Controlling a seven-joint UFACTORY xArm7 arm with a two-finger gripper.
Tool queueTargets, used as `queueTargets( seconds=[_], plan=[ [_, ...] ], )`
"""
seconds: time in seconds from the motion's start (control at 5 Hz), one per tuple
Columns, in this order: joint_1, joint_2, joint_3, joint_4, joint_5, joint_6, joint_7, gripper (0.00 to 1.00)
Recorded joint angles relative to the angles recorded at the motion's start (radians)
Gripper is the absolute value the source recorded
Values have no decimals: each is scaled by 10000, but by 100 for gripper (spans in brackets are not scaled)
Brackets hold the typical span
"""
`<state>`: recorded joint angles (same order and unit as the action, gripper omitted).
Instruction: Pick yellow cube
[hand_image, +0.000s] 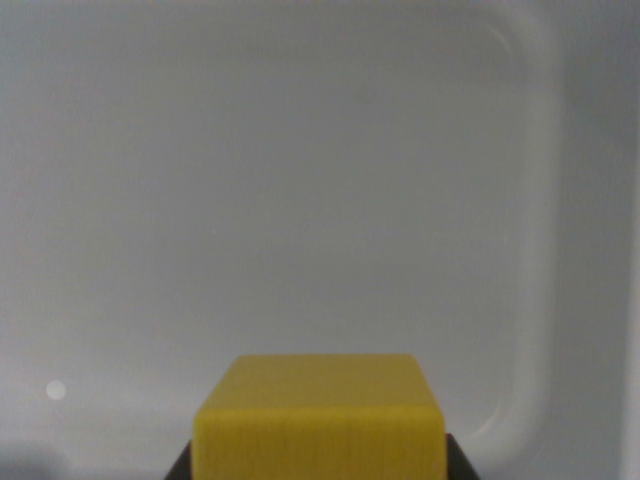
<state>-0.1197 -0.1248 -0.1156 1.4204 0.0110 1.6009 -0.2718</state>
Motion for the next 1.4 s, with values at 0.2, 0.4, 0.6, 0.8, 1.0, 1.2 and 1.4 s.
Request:
queueTargets(
  seconds=[0.2,0.4,0.6,0.8,1.0,1.2,1.4],
  plan=[
    [0,0,0,0,0,0,0,100],
    [2,-64,-1,134,-14,197,14,100],
    [2,-64,-1,134,-14,197,14,100],
    [3,-114,-2,237,-25,350,24,100],
    [3,-114,-2,237,-25,350,24,100],
    [4,-148,-2,307,-32,453,32,100],
    [4,-148,-2,307,-32,453,32,100]
  ],
)
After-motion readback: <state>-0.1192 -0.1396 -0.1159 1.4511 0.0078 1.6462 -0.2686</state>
